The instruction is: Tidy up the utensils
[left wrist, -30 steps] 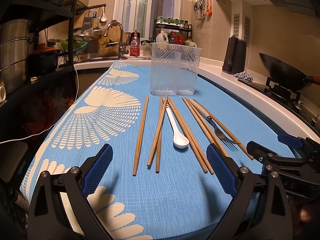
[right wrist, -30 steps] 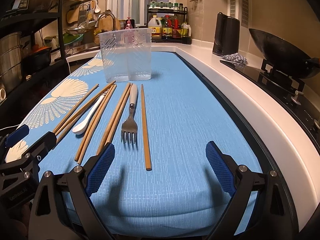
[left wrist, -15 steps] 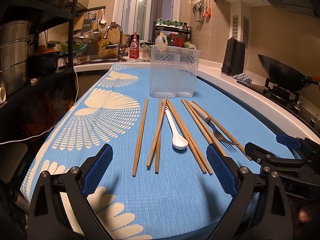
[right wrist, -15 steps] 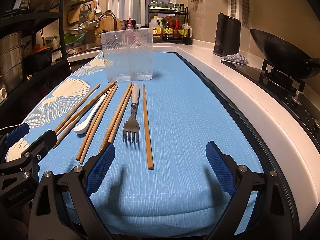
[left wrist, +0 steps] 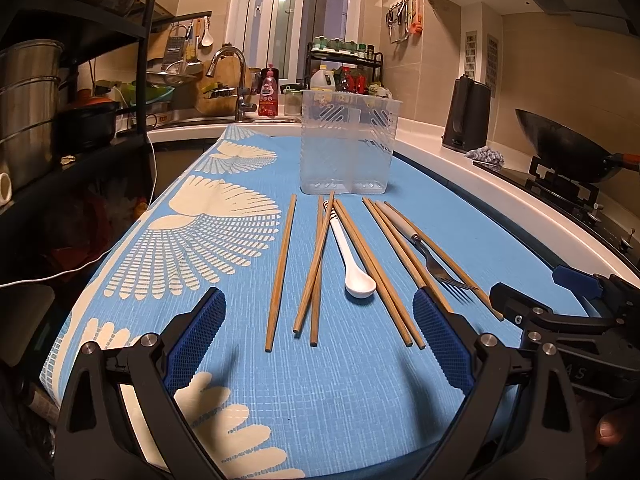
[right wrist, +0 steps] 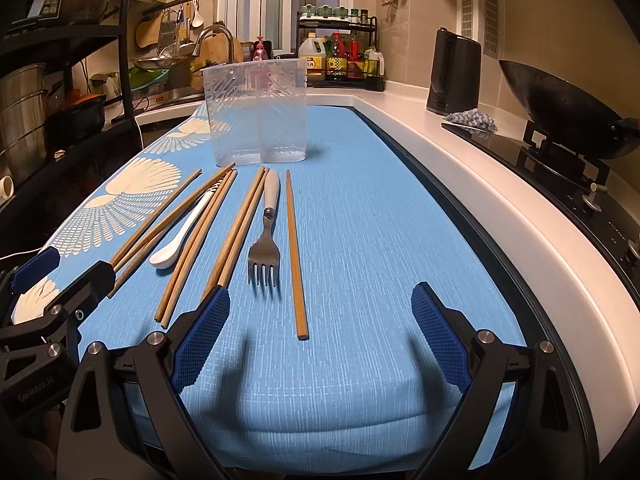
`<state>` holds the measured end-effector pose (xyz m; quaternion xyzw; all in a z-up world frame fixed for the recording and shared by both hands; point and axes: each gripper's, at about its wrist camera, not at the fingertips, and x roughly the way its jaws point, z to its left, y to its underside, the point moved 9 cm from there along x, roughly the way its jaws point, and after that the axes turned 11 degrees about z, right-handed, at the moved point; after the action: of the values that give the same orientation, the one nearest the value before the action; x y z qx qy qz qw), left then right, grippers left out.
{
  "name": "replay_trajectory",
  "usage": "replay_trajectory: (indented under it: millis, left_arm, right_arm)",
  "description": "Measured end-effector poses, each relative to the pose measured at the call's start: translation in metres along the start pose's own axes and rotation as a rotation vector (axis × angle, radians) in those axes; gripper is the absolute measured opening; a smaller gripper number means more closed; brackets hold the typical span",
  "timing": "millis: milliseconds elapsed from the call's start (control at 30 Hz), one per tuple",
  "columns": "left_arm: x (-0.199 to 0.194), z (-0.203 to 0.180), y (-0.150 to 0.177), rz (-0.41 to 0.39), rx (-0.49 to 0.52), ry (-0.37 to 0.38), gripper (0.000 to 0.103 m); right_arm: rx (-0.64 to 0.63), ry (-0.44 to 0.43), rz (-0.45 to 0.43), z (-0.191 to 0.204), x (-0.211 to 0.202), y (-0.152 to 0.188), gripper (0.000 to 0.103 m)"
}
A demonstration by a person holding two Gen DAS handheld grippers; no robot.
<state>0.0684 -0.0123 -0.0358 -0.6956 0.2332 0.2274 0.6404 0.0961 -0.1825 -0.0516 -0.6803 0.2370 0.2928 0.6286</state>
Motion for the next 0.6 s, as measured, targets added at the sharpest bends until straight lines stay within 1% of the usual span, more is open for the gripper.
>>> replay_trajectory:
  millis: [600]
  left_arm:
    - [0.0021,0.0017,0.0017,0.006,-0.001,0.004,0.092]
  right_arm:
    - [0.000,0.000,-0.001,0.0004,-0.0015,0.0000,0.090]
